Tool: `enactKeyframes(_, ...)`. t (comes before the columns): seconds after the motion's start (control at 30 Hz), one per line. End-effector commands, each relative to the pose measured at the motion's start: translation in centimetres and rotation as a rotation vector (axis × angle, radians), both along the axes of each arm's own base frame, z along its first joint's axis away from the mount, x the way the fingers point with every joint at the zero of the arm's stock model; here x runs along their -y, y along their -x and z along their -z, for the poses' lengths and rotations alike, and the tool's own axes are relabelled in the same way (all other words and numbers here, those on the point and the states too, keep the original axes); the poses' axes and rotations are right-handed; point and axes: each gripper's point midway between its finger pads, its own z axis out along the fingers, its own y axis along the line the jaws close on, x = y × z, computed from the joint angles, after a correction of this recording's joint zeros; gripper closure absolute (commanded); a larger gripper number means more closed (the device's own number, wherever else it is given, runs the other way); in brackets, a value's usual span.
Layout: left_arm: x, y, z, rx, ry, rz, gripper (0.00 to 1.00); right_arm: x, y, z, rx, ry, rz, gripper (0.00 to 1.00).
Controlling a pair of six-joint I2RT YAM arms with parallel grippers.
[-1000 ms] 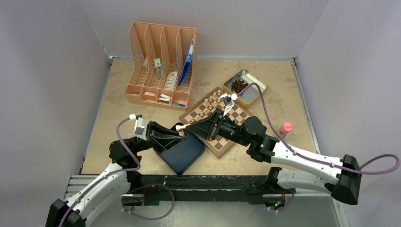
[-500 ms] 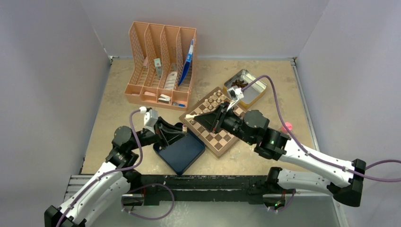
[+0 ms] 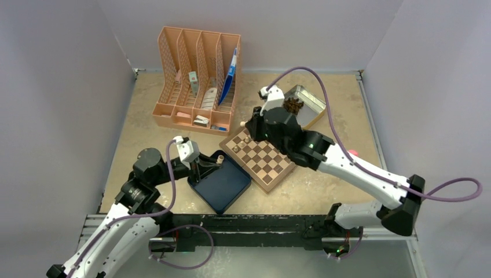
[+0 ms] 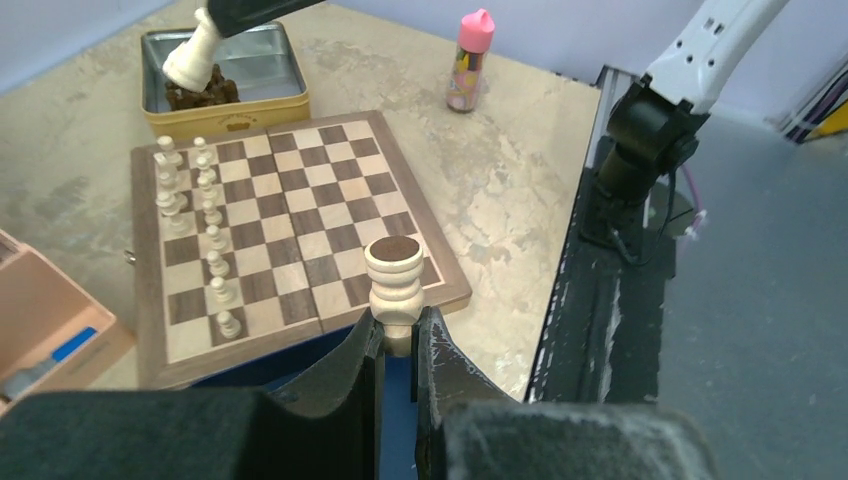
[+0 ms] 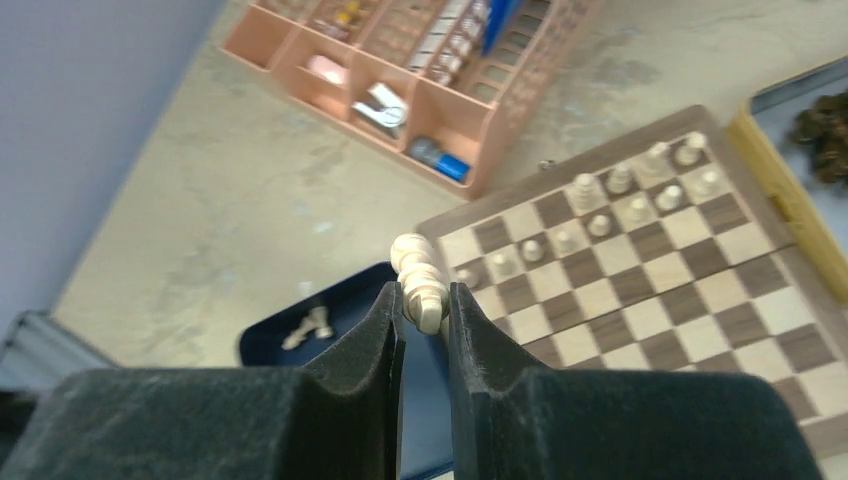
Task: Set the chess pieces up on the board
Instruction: Place the chess piece on the chessboard.
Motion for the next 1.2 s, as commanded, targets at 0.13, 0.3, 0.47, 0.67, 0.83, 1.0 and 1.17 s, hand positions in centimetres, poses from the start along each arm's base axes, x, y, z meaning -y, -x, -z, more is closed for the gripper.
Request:
enactKeyframes(0.13, -0.7, 2.0, -2.1, 0.198, -0.031, 0.082, 1.00, 2.9, -4.8, 3.9, -0.067, 0.318, 0.074, 0.92)
enactKeyframes(0.3, -0.7, 2.4, -1.8, 0.203, -0.036, 0.100, 1.00, 4.0, -5.8, 8.3, -0.193, 0.501, 0.116, 0.91)
enactKeyframes(0.47, -0.7, 2.6, -1.6, 0.198, -0.042, 0.107, 1.00, 5.7, -3.8, 13.9, -0.337, 0.659, 0.089, 0.94)
enactKeyframes(0.67, -0.6, 3.1, -2.0, 0.218, -0.031, 0.137, 1.00, 7.2, -2.2, 18.7, -0.451, 0.771, 0.076, 0.90)
enactKeyframes(0.83, -0.8, 3.3, -2.3, 0.236, -0.027, 0.131, 1.00, 7.0, -1.7, 20.8, -0.494, 0.795, 0.052, 0.89)
enactKeyframes(1.0, -0.9, 3.4, -2.4, 0.247, -0.026, 0.125, 1.00, 6.3, -1.6, 22.4, -0.514, 0.785, 0.027, 0.89)
enactKeyframes(1.17, -0.9, 3.4, -2.3, 0.247, -0.025, 0.125, 1.00, 5.5, -1.6, 23.1, -0.516, 0.747, 0.009, 0.82)
